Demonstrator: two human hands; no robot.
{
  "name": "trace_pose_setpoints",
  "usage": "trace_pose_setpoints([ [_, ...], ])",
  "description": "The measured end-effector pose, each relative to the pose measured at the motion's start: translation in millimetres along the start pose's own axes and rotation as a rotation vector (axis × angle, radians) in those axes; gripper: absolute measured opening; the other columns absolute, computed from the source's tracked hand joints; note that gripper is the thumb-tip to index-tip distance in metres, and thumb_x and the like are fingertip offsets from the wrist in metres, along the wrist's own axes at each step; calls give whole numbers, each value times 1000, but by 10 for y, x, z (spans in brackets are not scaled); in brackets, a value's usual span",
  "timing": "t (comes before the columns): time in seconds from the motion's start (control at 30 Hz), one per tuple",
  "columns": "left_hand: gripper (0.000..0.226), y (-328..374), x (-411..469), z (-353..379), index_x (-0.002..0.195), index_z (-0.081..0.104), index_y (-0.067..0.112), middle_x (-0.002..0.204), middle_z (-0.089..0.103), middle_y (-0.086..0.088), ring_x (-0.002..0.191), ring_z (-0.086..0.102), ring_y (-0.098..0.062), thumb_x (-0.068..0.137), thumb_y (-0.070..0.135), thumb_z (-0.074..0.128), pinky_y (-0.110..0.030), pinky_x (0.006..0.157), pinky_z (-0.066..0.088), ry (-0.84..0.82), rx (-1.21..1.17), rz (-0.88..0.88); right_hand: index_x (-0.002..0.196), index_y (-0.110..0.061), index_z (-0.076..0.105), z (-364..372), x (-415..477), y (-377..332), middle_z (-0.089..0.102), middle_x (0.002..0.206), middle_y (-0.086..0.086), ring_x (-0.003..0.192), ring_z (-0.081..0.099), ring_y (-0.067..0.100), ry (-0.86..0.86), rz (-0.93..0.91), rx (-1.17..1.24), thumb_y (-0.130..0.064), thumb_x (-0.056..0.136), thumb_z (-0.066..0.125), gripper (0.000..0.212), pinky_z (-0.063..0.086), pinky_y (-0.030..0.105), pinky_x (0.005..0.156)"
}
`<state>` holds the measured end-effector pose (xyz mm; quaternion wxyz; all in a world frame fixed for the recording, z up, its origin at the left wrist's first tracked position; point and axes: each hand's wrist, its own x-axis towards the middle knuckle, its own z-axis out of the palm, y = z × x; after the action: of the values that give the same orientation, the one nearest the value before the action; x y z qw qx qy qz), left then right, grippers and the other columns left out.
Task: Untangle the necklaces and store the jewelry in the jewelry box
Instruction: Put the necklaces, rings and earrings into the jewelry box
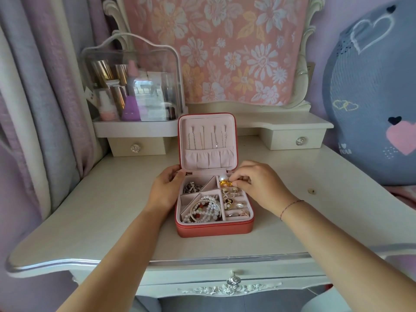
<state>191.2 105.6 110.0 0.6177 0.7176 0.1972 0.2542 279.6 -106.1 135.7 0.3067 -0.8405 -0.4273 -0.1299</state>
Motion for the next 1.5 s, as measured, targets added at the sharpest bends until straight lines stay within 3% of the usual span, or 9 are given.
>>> trace_pose_setpoints([
  [0.4, 21, 7, -15, -10, 113, 67, 16, 102, 74, 0, 100, 69, -19, 97, 21, 56, -46, 99, 50, 3, 12, -4, 86, -16, 75, -65, -34, -23, 50, 78, -23, 70, 47, -3, -26, 21, -32, -2, 85, 65, 17, 32, 7, 65],
  [0.53, 20, -13, 5, -17, 112, 68, 17, 101, 74, 2, 98, 69, -18, 96, 23, 56, -45, 98, 51, 5, 17, -6, 95, -14, 74, -128, -169, 27, 56, 89, -10, 74, 52, 2, 63, 28, 14, -3, 87, 63, 18, 37, 6, 71],
  [0.7, 18, -37, 23, -7, 109, 68, 17, 99, 74, 2, 96, 69, -18, 97, 20, 55, -43, 97, 51, 1, 2, 7, 92, -12, 73, -402, -485, 542, 57, 88, -2, 74, 55, 10, 295, 288, -52, 1, 78, 70, 20, 41, 22, 74],
  [0.87, 18, -39, 37, -3, 109, 68, 16, 100, 74, 0, 94, 69, -18, 97, 19, 55, -42, 96, 52, 3, 12, 18, 97, -9, 73, -638, -792, 955, 56, 90, 4, 85, 57, 24, 254, 537, -112, -6, 74, 78, 23, 42, 31, 82],
  [0.97, 20, -28, 24, 7, 112, 68, 15, 100, 74, 0, 92, 69, -17, 97, 19, 55, -40, 95, 53, 1, 7, 21, 93, -8, 73, -639, -827, 990, 65, 88, 7, 77, 56, 20, 246, 611, 0, -7, 76, 77, 17, 38, 24, 77],
  [1.07, 16, -31, 16, 0, 106, 69, 22, 99, 74, 2, 95, 69, -18, 97, 21, 56, -42, 96, 52, 5, 22, 23, 79, -13, 73, -615, -813, 996, 69, 81, 6, 74, 59, 19, 260, 600, 22, -4, 78, 73, 8, 37, 22, 73],
  [1.17, 14, -40, 24, -4, 98, 69, 28, 100, 74, 3, 100, 68, -20, 96, 22, 56, -45, 98, 50, 10, 30, 20, 69, -19, 68, -606, -796, 1009, 67, 81, 3, 74, 58, 19, 228, 585, -48, -4, 79, 71, 19, 37, 24, 71],
  [1.4, 13, -47, 41, -9, 101, 69, 26, 101, 74, 1, 101, 68, -21, 96, 23, 57, -47, 99, 49, 4, 15, 10, 77, -10, 63, -523, -714, 665, 67, 79, 8, 74, 60, 26, 246, 424, 40, -1, 83, 65, 11, 41, 29, 69],
  [1.5, 16, -41, 38, -4, 107, 69, 21, 102, 74, 0, 101, 68, -21, 96, 22, 57, -48, 99, 49, 1, 9, 10, 71, -16, 68, -397, -616, 273, 66, 69, -3, 65, 58, 11, 197, 323, 176, -6, 76, 75, 13, 42, 15, 62],
])
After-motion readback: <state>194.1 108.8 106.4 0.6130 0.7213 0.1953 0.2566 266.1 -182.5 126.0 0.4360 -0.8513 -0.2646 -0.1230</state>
